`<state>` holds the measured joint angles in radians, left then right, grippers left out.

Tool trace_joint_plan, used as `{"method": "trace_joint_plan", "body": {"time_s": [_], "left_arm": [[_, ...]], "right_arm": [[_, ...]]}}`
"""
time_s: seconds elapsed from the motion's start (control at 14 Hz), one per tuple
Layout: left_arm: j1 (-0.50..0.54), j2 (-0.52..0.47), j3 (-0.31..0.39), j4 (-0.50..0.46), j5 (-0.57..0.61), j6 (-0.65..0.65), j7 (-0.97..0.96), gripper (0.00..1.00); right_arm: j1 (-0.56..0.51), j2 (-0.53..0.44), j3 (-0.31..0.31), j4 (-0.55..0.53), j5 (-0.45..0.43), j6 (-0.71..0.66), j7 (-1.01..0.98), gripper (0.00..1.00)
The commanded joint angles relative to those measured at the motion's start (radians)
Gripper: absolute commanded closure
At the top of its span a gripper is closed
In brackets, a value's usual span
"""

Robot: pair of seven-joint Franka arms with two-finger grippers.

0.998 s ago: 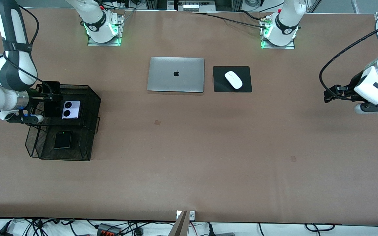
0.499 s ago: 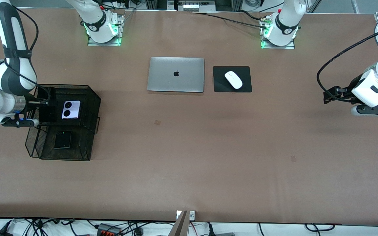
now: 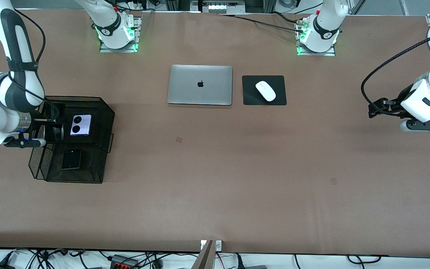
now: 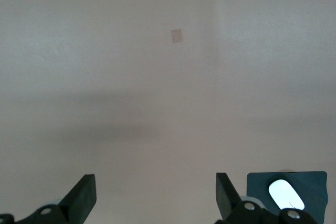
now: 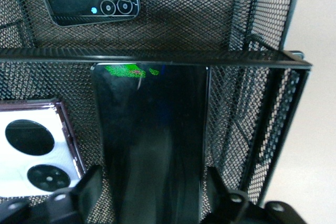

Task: Place phones with both arms
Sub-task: 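Lower the tall phone into the basket and open the right gripper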

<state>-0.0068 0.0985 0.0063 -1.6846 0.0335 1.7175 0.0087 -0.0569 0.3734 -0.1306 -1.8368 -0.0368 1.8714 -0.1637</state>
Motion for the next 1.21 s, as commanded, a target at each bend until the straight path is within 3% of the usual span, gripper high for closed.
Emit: {"method": "trace_joint_plan", "body": {"time_s": [0.0, 0.21, 0.43, 0.78, 1.14], "left_arm": [[0.005, 0.006, 0.004, 0.022, -0.034, -0.021, 0.030, 0.00], [0.005, 0.007, 0.004, 0.025, -0.034, -0.021, 0.031, 0.00], [0.007, 0.007, 0.004, 0.025, -0.034, -0.021, 0.031, 0.00], [0.001, 0.009, 0.001, 0.036, -0.047, -0.013, 0.016, 0.00], [0.004, 0.006, -0.002, 0.029, -0.047, -0.007, 0.020, 0.00]], "right_arm": [[-0.006, -0.010, 0.014, 0.020, -0.008, -0.009, 0.003, 0.00], [-0.003, -0.024, 0.026, 0.100, -0.003, -0.087, 0.056, 0.00], [0.028, -0.027, 0.032, 0.267, 0.002, -0.219, 0.064, 0.00], [0.077, -0.027, 0.032, 0.447, 0.038, -0.235, 0.047, 0.00], [0.085, -0.047, 0.032, 0.475, 0.049, -0.239, 0.134, 0.00]]}}
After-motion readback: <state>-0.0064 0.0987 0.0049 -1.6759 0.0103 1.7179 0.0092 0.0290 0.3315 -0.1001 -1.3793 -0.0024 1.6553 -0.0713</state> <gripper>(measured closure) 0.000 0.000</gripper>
